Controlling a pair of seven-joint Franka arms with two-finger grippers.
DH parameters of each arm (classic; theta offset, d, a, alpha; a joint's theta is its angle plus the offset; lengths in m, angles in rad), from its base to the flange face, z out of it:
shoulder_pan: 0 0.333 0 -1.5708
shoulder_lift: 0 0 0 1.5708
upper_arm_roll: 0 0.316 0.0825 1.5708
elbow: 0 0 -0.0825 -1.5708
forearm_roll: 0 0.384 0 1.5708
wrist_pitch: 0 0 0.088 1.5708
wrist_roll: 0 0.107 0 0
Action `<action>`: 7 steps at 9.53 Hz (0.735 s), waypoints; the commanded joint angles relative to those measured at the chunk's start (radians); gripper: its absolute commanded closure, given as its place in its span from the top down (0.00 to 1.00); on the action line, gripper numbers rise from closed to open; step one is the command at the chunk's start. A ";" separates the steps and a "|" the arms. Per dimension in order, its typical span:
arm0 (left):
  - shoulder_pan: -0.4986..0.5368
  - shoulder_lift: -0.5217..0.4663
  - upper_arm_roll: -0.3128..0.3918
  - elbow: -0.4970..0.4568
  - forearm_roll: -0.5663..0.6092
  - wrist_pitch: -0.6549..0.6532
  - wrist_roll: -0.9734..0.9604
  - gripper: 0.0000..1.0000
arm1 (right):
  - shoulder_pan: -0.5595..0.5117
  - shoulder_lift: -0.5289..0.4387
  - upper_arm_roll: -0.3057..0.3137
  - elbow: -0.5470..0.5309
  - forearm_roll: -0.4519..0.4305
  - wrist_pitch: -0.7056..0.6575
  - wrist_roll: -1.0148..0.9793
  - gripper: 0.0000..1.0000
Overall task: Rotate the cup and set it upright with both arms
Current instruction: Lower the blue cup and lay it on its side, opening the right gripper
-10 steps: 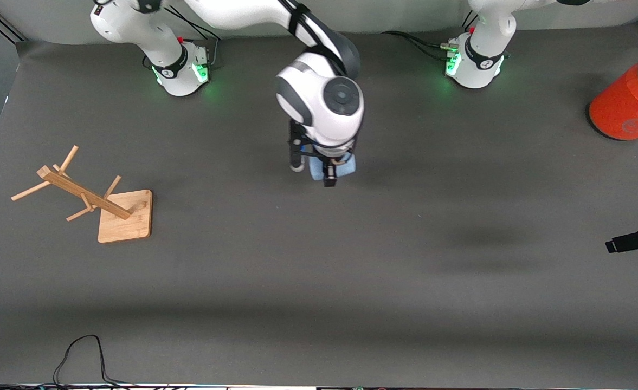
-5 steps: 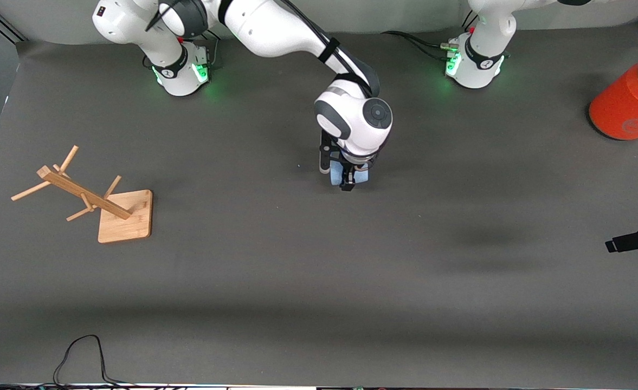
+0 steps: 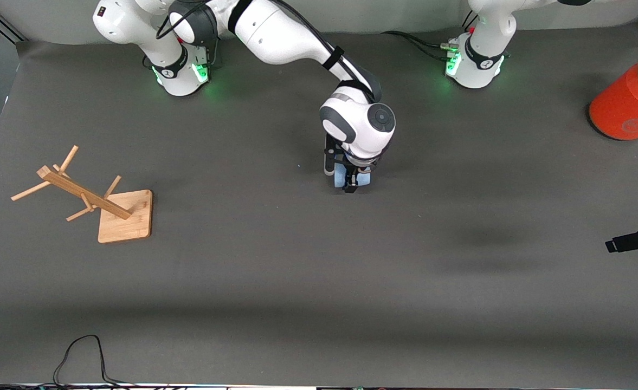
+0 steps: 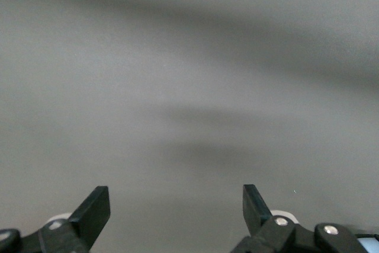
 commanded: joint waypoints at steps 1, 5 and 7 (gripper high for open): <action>0.006 -0.005 0.003 -0.003 -0.015 -0.009 0.020 1.00 | 0.011 0.020 -0.018 0.027 -0.011 0.006 0.031 1.00; 0.006 -0.005 0.003 -0.002 -0.015 -0.009 0.020 1.00 | 0.010 0.005 -0.019 0.024 -0.011 0.005 0.022 1.00; 0.006 -0.005 0.003 -0.002 -0.015 -0.009 0.020 1.00 | 0.010 -0.041 -0.019 0.018 -0.010 -0.016 0.014 1.00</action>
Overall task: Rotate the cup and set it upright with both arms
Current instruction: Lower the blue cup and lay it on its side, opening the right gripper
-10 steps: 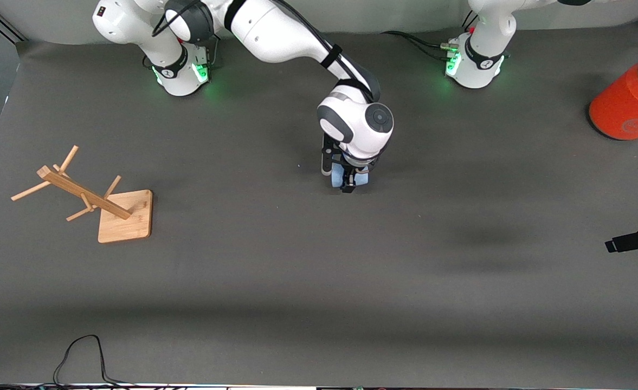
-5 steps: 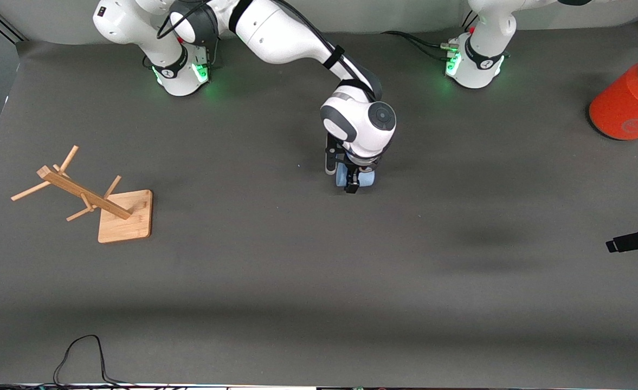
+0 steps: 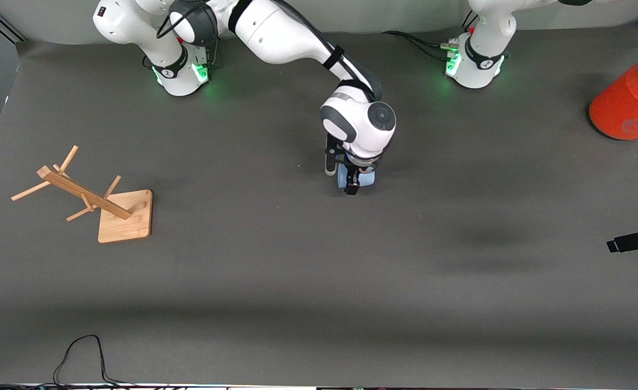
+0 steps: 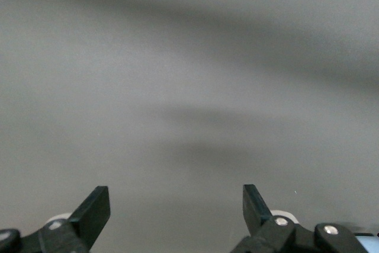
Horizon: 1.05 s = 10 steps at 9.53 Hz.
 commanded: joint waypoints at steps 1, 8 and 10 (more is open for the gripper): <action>0.003 -0.005 0.003 -0.002 -0.014 -0.009 0.020 1.00 | 0.003 -0.074 -0.007 0.004 0.001 -0.099 -0.008 1.00; -0.071 -0.009 0.003 0.000 -0.005 -0.024 -0.014 1.00 | -0.191 -0.462 -0.019 0.000 0.083 -0.592 -0.495 1.00; -0.133 -0.013 0.003 0.001 0.000 -0.030 -0.153 1.00 | -0.297 -0.560 -0.025 -0.023 0.072 -0.699 -0.760 1.00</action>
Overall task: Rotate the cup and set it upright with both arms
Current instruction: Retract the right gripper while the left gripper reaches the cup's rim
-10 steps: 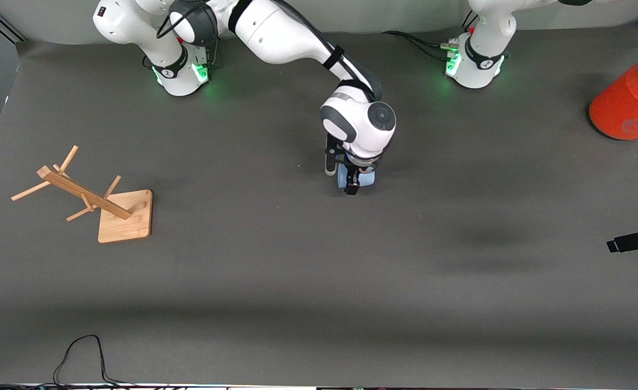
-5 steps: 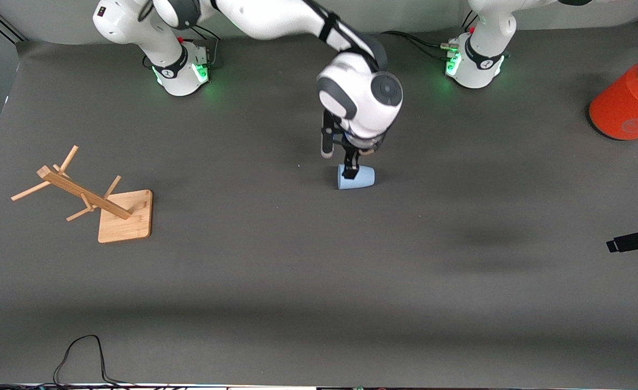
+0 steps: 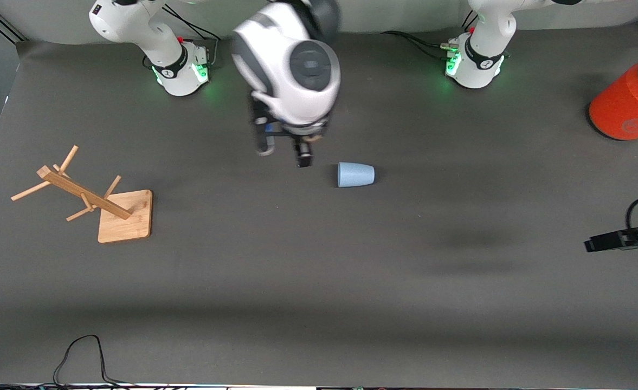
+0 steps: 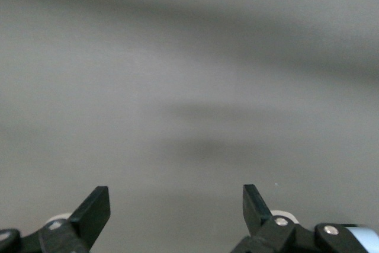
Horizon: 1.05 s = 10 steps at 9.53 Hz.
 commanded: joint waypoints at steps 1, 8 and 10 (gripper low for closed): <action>-0.100 -0.011 0.013 0.001 0.015 -0.017 -0.145 1.00 | -0.112 -0.131 0.004 -0.095 0.008 -0.051 -0.272 1.00; -0.669 0.078 0.013 -0.002 0.217 -0.008 -0.625 1.00 | -0.639 -0.493 0.159 -0.484 -0.148 0.131 -1.243 1.00; -0.820 0.159 0.013 -0.002 0.239 0.000 -0.663 1.00 | -0.771 -0.539 0.215 -0.563 -0.153 0.220 -1.507 1.00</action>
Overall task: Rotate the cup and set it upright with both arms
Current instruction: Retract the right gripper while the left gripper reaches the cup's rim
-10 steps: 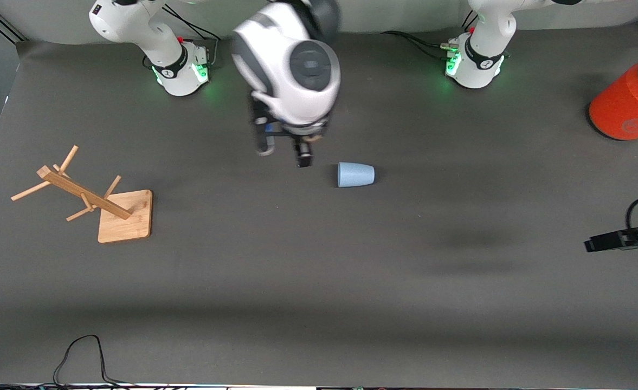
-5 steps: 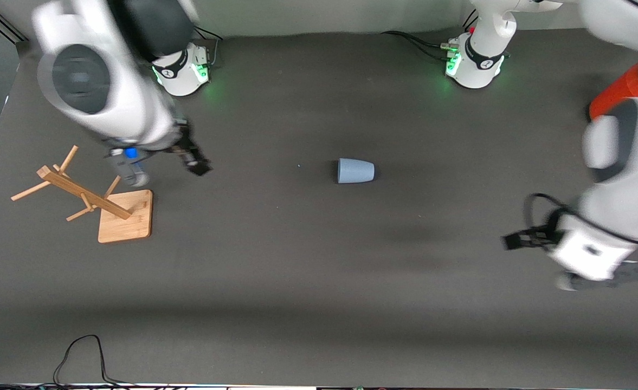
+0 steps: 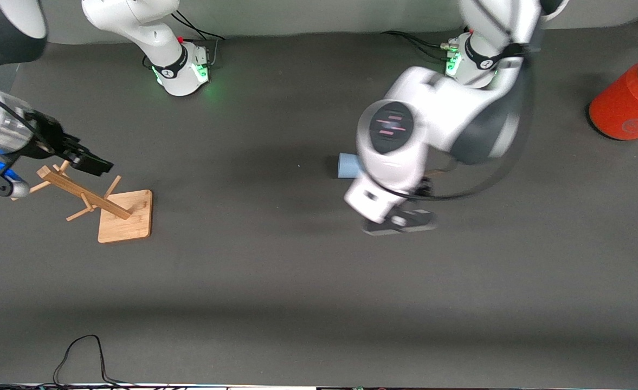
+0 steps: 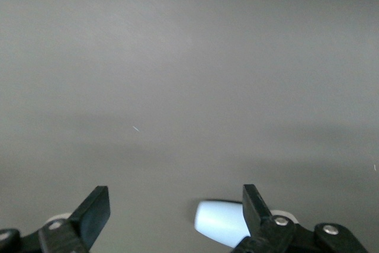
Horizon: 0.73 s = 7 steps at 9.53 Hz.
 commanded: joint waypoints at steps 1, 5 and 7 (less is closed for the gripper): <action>-0.138 0.072 0.023 -0.002 0.042 0.003 -0.016 0.99 | -0.103 -0.063 0.039 -0.105 -0.018 0.113 -0.289 1.00; -0.294 0.108 0.023 -0.165 0.133 0.006 0.174 0.98 | -0.265 -0.044 0.137 -0.105 -0.018 0.221 -0.538 1.00; -0.346 0.162 0.023 -0.174 0.143 -0.003 0.215 0.98 | -0.260 -0.044 0.137 -0.104 -0.020 0.224 -0.538 1.00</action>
